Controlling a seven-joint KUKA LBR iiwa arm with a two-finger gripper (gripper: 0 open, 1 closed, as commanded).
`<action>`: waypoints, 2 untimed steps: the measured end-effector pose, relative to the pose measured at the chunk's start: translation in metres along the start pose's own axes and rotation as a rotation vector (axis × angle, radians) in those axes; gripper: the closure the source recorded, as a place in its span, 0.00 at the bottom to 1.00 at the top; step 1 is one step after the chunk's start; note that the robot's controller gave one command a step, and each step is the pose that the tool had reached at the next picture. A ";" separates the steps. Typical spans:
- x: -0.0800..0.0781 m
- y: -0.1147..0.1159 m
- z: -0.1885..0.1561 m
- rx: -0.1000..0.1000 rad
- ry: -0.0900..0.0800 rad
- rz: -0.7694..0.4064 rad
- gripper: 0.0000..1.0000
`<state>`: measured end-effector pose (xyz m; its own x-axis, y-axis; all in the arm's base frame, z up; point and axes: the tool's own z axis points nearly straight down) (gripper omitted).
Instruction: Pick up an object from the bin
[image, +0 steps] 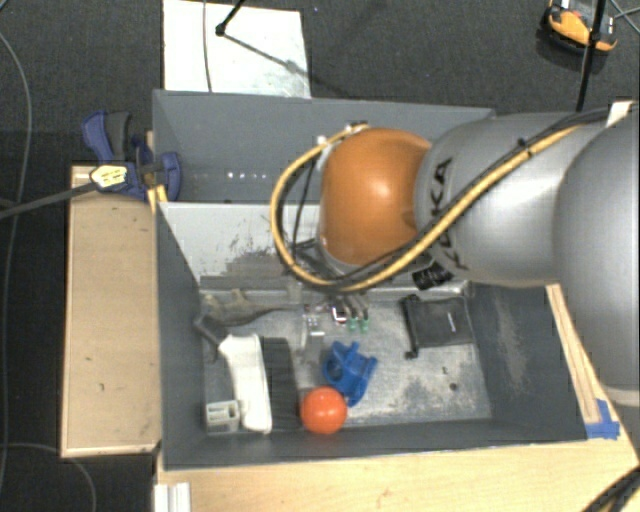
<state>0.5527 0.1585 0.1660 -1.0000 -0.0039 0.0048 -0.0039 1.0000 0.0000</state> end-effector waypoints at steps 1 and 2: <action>-0.001 -0.001 -0.005 -0.001 -0.007 0.004 0.00; 0.008 -0.045 0.012 -0.002 -0.005 0.010 0.00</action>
Offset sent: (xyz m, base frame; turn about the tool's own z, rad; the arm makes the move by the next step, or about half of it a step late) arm -0.0114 -0.0661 -0.0195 0.0175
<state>0.5453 0.1136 0.1543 -1.0000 0.0065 0.0003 0.0065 1.0000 0.0023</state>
